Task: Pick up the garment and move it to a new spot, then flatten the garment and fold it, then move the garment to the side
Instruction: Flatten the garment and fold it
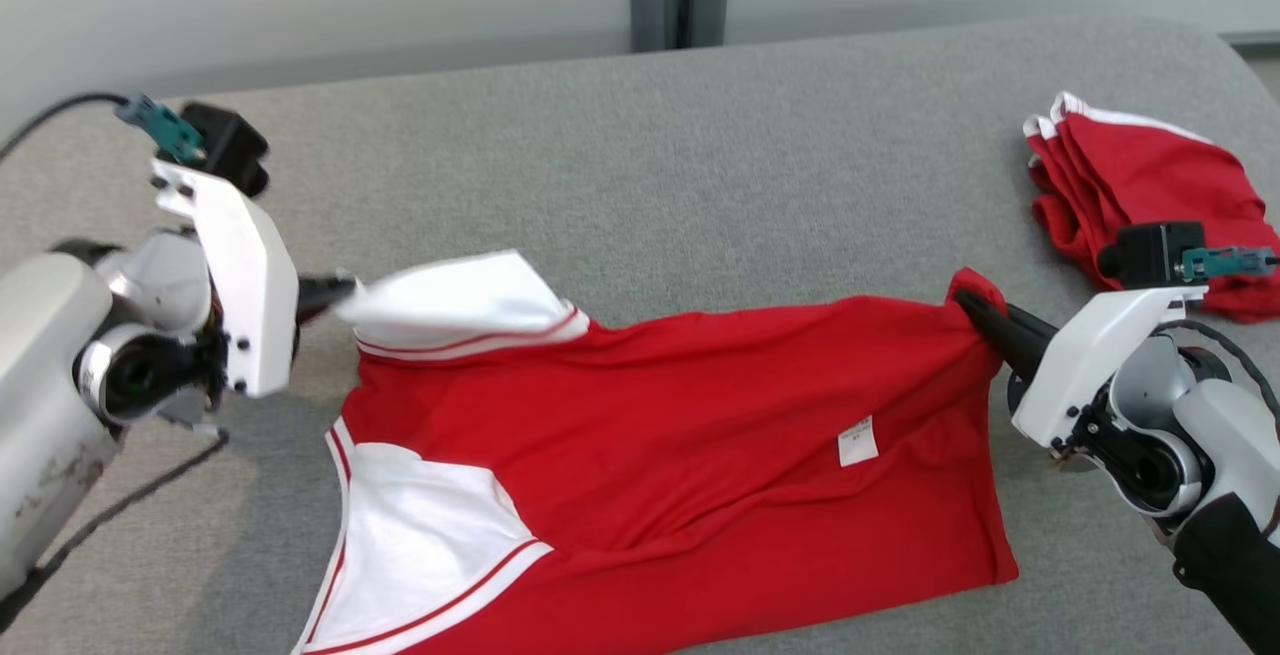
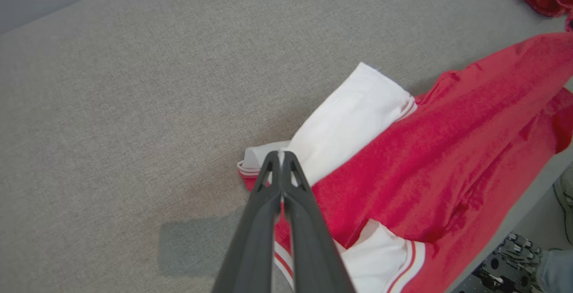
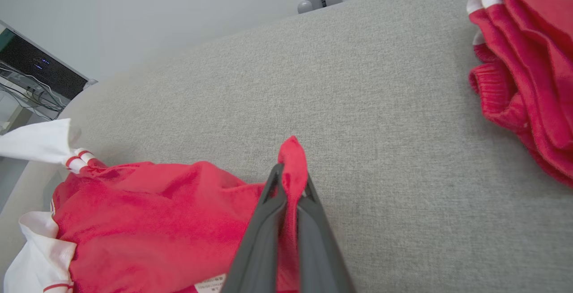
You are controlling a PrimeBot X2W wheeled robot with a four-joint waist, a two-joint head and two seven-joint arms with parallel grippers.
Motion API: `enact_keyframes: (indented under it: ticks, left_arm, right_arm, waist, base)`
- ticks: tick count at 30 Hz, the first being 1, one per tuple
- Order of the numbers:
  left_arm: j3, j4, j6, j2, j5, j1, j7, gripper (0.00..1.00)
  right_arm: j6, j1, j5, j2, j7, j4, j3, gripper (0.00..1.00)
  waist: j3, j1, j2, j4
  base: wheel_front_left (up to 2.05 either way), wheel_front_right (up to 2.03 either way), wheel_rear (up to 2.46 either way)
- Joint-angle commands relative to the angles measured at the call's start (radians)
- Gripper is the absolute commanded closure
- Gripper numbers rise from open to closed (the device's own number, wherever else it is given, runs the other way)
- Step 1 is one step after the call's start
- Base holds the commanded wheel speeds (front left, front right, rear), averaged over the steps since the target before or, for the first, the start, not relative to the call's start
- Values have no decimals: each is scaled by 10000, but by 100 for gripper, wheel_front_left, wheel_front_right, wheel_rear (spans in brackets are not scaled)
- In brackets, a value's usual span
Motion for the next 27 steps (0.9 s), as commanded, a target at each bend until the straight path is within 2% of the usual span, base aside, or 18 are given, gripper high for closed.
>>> enact_keyframes:
  ticks: [1, 6, 14, 20, 27]
  left_arm:
    - [-122, -425, -15, 191, -387, 345, 499, 100]
    - [-300, -1422, 135, 574, -1025, 707, 1494, 100]
    - [-544, -3117, 781, 1140, -1767, 1205, 2649, 100]
    - [-655, -3855, 1092, 1382, -2104, 1493, 2998, 100]
    - [-751, -4215, 1231, 1563, -2237, 1730, 3174, 100]
  right_arm:
    - [2, 157, 83, -188, 91, -57, 107, 100]
    - [2, 191, 59, -474, 395, -223, 420, 100]
    - [2, 132, 313, -865, 1063, -130, 806, 100]
    - [2, 80, 424, -1152, 1348, -243, 1111, 100]
    - [2, -253, 412, -1273, 944, -285, 1260, 100]
  waist:
    - [-383, 0, 0, 170]
    - [-572, 0, 0, 266]
    - [-611, 0, 0, 470]
    - [-631, 0, 0, 589]
    - [-655, 0, 0, 643]
  base:
    - [0, 0, 0]
    - [0, 0, 0]
    - [0, 0, 0]
    - [0, 0, 0]
    - [0, 0, 0]
